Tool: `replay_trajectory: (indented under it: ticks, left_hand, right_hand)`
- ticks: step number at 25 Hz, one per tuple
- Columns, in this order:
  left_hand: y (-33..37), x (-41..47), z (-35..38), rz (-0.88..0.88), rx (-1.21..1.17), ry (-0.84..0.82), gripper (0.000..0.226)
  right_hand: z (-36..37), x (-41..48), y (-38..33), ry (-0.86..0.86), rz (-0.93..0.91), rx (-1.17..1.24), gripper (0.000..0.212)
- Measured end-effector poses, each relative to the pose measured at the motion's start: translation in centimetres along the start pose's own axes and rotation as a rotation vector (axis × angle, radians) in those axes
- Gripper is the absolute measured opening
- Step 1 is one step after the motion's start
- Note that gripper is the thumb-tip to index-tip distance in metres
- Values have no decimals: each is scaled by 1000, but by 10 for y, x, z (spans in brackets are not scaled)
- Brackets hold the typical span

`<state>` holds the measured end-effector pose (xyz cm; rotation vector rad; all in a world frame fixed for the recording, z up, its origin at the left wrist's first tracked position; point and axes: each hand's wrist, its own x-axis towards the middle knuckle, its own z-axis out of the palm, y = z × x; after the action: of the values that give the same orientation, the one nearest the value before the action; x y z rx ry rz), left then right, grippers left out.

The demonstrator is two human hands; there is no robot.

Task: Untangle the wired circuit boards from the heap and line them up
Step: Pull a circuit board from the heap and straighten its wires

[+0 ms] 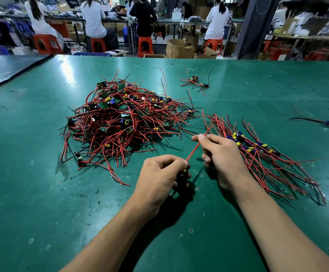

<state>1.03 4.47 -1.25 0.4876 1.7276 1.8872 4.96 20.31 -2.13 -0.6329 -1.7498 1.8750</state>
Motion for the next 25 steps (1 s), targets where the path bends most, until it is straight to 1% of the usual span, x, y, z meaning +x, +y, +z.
replay_trajectory:
  ticks: [6, 11, 13, 15, 17, 20, 22, 23, 25]
  left_hand:
    - [4, 0, -1, -15, -61, 14, 19]
    - [4, -1, -4, -17, -34, -27, 20]
    - [4, -1, -5, -13, 2, -62, 17]
    - [4, 0, -6, -19, 20, -82, 12]
    - [4, 1, -8, -22, 26, -88, 12]
    - [4, 0, -8, -13, 32, -99, 12]
    - [4, 1, -7, -7, 53, -97, 17]
    - [4, 1, -8, -7, 56, -94, 21]
    - [4, 1, -8, -16, 36, -82, 23]
  right_hand:
    - [6, -1, 0, 44, -36, 96, 22]
    - [1, 2, -8, 117, 45, 317, 24]
    - [-4, 3, -10, 138, 55, 363, 23]
    - [-5, 3, -12, 128, 47, 375, 22]
    - [-4, 2, -15, 98, 91, 425, 26]
    - [-8, 2, -24, 49, 258, 655, 43]
    - [-11, 3, -26, 24, 323, 796, 51]
    - [-12, 2, -26, 15, 325, 817, 52]
    - [-10, 1, -25, 12, 281, 739, 45]
